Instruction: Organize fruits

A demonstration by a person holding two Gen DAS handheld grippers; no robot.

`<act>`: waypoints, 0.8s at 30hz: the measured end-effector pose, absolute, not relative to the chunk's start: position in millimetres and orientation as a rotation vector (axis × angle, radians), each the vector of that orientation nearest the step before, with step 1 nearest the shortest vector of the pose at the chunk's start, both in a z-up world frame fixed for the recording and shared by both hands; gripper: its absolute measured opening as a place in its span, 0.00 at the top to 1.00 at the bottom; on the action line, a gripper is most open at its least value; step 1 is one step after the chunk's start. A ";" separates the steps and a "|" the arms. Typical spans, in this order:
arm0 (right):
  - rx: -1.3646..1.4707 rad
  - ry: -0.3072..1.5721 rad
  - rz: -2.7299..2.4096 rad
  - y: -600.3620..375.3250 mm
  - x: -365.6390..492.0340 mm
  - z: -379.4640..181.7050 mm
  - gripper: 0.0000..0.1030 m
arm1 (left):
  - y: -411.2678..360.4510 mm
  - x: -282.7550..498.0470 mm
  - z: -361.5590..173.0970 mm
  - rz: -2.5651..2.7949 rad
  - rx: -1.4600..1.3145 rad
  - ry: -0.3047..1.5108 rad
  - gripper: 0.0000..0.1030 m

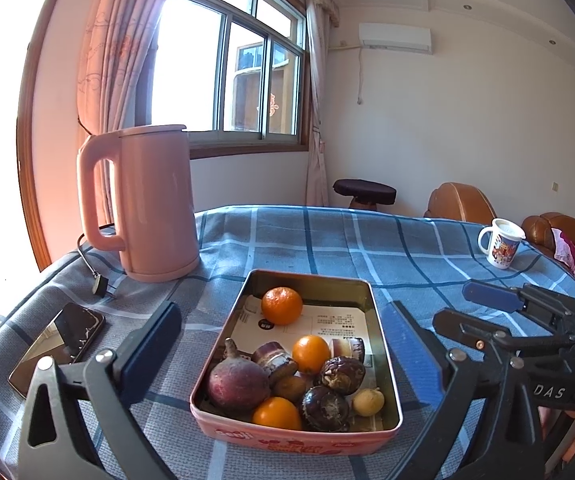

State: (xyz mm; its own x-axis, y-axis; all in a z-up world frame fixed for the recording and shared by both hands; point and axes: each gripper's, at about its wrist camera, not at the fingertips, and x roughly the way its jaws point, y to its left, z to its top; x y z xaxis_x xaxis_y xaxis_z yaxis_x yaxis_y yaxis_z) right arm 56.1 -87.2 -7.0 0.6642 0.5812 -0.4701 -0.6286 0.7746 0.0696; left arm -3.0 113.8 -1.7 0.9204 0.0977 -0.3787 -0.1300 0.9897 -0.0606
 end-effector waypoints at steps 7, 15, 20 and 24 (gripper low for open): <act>-0.102 0.480 0.673 -93.0 53.7 -4.3 0.38 | 108.3 -4.6 2.2 0.106 -0.081 0.376 0.00; -0.118 0.463 0.668 -94.4 50.0 -0.8 0.38 | 102.8 -4.9 6.7 0.120 -0.056 0.367 0.00; -0.120 0.464 0.667 -95.6 49.5 -1.5 0.38 | 101.5 -1.5 4.2 0.117 -0.060 0.382 0.00; -0.117 0.471 0.659 -98.6 51.6 -3.1 0.38 | 99.7 -0.9 1.8 0.127 -0.044 0.379 0.00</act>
State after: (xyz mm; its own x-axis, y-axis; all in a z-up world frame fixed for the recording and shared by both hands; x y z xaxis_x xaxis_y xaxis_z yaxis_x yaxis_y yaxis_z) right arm 51.6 -98.6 -3.1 0.6898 0.5621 -0.4563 -0.6143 0.7880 0.0421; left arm -0.9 99.7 1.8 0.9213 0.1158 -0.3713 -0.1320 0.9911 -0.0186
